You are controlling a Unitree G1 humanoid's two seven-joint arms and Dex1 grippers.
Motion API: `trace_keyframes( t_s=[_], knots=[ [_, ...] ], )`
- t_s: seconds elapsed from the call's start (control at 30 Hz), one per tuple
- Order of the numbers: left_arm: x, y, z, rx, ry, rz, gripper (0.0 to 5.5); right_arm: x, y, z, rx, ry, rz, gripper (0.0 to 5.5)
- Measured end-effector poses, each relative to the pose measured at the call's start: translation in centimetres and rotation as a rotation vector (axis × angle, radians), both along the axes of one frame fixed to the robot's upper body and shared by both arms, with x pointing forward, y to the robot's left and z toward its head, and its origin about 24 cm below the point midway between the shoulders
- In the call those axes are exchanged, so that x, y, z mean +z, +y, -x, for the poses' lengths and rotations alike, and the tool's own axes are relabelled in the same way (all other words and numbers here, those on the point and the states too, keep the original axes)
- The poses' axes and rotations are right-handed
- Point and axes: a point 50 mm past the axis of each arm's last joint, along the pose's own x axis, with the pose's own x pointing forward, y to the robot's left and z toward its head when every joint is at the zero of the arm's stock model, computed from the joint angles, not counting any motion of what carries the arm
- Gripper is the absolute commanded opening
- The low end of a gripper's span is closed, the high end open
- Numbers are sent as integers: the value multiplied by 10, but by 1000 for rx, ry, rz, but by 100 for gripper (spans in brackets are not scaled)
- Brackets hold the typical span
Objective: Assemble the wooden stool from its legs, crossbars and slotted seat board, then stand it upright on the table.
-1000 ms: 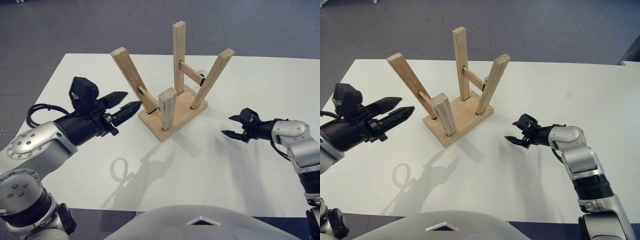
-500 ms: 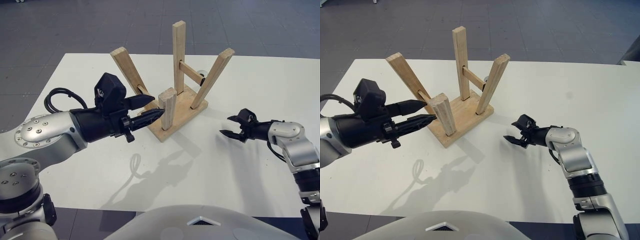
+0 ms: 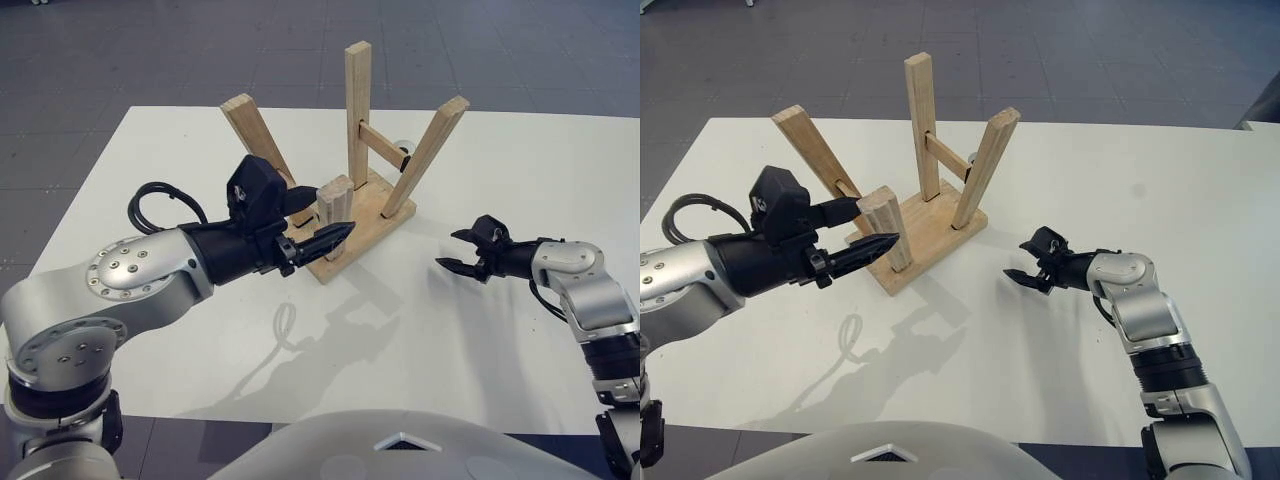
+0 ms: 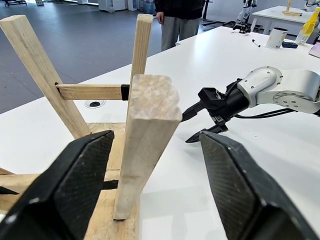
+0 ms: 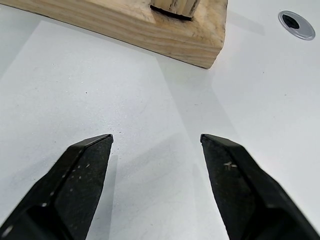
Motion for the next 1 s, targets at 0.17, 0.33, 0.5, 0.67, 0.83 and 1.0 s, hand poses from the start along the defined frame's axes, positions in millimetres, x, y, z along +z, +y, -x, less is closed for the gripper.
trace_keyframes(
  t_s=[0.17, 0.33, 0.5, 0.67, 0.83, 1.0],
  knots=[
    [-9, -10, -9, 76, -40, -34, 300, 0, 1, -1, 5, 2, -1, 327],
    [-14, -22, -10, 72, -33, 13, 215, 2, 2, -3, 10, -6, -3, 327],
    [-13, -25, -8, 41, -39, 33, 141, 2, 0, -3, 15, 7, -6, 327],
    [-14, -21, -7, 30, -57, 34, 133, 32, -16, -2, 30, 53, -193, 327],
    [-17, -12, -2, -76, -100, 6, 129, 76, -33, 8, 145, 130, -359, 327],
    [-21, 1, 1, -283, -150, 24, 129, 90, -40, 12, 212, 179, -370, 327]
  ],
)
